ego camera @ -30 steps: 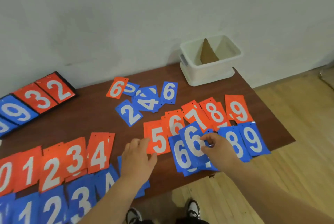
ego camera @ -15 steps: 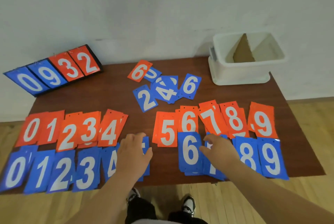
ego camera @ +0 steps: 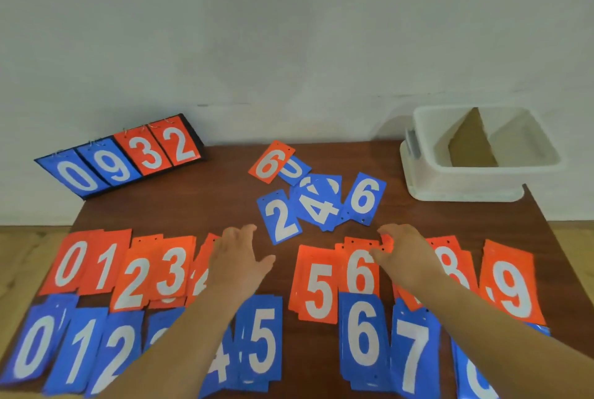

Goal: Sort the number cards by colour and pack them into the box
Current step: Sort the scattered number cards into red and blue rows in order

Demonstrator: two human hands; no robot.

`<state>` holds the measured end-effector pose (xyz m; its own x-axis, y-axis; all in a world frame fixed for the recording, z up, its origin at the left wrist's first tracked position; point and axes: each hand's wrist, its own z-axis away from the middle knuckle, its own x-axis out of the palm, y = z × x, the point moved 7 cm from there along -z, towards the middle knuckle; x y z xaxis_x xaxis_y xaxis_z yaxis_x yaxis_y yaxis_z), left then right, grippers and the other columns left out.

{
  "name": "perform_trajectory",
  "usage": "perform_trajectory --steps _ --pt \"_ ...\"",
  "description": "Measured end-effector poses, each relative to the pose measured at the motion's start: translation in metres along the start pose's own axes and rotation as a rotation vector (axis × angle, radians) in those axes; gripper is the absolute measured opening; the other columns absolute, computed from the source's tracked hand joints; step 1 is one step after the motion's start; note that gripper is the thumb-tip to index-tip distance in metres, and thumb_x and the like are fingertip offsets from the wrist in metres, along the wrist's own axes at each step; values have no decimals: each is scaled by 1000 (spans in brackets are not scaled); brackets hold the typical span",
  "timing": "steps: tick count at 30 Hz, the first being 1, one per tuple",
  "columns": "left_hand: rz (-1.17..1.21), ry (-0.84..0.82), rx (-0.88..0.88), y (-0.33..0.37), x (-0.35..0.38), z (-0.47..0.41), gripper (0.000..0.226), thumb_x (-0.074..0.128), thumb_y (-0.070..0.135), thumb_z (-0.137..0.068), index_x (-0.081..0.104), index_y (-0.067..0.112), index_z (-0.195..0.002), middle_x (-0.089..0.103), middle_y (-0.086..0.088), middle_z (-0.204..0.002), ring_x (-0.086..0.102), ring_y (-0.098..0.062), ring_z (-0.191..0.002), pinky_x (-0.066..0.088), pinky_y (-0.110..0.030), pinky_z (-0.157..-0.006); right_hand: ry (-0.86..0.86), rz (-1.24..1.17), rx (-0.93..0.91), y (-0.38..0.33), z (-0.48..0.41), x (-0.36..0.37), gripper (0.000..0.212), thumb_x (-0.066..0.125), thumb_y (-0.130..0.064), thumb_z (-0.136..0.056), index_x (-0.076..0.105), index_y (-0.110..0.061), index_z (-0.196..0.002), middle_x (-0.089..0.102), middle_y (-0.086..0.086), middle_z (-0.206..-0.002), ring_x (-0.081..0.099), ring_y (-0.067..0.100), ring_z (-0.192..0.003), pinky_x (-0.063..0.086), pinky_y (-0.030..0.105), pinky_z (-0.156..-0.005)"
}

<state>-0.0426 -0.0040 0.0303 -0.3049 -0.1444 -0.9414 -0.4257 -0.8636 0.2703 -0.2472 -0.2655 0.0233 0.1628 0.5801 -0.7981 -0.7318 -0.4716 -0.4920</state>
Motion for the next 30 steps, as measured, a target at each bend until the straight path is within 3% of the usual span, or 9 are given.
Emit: perform_trajectory --steps 9,16,21,25,28,30 --pt "64 -184 -185 -2 42 -130 98 76 67 -70 33 28 -148 44 -7 -138 46 -32 -129 46 -47 -99 -26 38 194 6 -125 7 55 76 -38 -76 58 -20 -125 52 9 -119 61 29 -98 54 40 -87" --pt "78 -227 -319 0 74 -165 108 83 64 -64 26 26 -148 34 -9 -138 42 -33 -129 46 -46 -99 -65 113 389 17 -188 29 111 83 -60 -65 22 -23 -150 34 20 -140 50 41 -120 48 46 -98" --pt "142 -193 -335 2 79 -165 81 87 53 -65 41 31 -127 34 -5 -132 44 -27 -123 47 -41 -96 -83 84 491 15 -201 35 102 92 -47 -60 30 -24 -138 32 19 -132 55 43 -110 51 48 -98" --pt "276 -100 -291 6 78 -159 70 88 38 -71 41 32 -121 42 0 -128 49 -22 -120 53 -39 -93 -39 -37 516 10 -200 36 88 94 -28 -63 33 -24 -127 30 15 -131 59 42 -101 55 45 -86" --pt "467 -56 -258 8 77 -153 61 81 24 -83 39 36 -125 52 5 -127 60 -17 -116 61 -35 -77 15 -162 468 5 -194 37 85 88 -11 -72 32 -24 -136 34 15 -135 55 30 -86 50 37 -71" --pt "561 19 -242 7 64 -150 58 74 18 -90 40 35 -134 52 4 -133 59 -17 -119 58 -25 -72 98 -233 392 4 -190 29 84 80 -7 -79 30 -28 -143 44 14 -136 55 28 -88 48 35 -71"
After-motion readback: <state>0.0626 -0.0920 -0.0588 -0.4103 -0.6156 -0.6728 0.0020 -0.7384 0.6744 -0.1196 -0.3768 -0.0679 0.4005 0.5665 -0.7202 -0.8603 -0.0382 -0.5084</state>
